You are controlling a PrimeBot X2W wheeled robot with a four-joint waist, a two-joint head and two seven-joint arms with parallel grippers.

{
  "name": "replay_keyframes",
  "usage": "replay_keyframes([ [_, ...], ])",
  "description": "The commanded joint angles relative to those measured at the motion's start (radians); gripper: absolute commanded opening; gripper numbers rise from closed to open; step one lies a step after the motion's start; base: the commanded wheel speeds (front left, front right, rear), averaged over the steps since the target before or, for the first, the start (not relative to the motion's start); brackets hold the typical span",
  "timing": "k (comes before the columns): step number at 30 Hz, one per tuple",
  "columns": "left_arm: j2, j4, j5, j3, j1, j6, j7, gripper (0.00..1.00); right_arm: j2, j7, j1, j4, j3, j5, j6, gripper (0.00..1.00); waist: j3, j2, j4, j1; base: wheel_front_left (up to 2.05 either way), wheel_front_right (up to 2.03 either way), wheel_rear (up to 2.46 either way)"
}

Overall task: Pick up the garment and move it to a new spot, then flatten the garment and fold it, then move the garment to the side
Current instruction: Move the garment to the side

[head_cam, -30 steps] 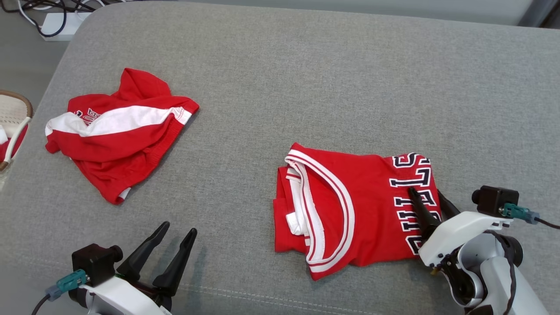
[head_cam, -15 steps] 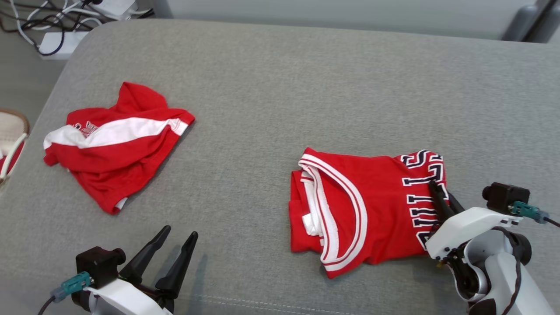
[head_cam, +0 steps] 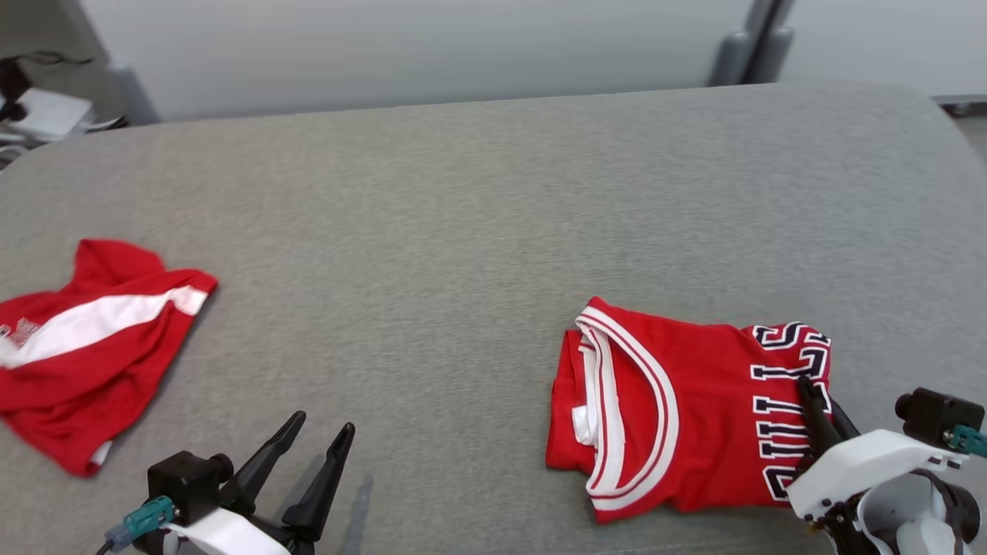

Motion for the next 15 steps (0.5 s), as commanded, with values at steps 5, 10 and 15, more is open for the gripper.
replay_keyframes([
  [5,0.009,-0.047,0.038,0.073,0.009,-0.004,-0.006,1.0,-0.008,0.006,0.051,-0.086,0.02,0.018,0.001,0.0,-0.016,-0.0001,-0.144,0.0,0.0,0.0,0.0],
  [10,0.012,-0.093,0.06,0.106,0.034,-0.004,-0.006,1.0,-0.008,-0.001,0.082,-0.122,0.04,0.015,0.001,0.0,0.012,-0.0001,-0.204,0.0,0.0,0.0,0.0],
  [15,0.051,-0.193,0.07,0.149,0.069,-0.004,-0.006,1.0,-0.008,-0.035,0.027,-0.139,0.062,-0.096,0.001,0.0,0.078,-0.0001,-0.208,0.0,0.0,0.0,0.0],
])
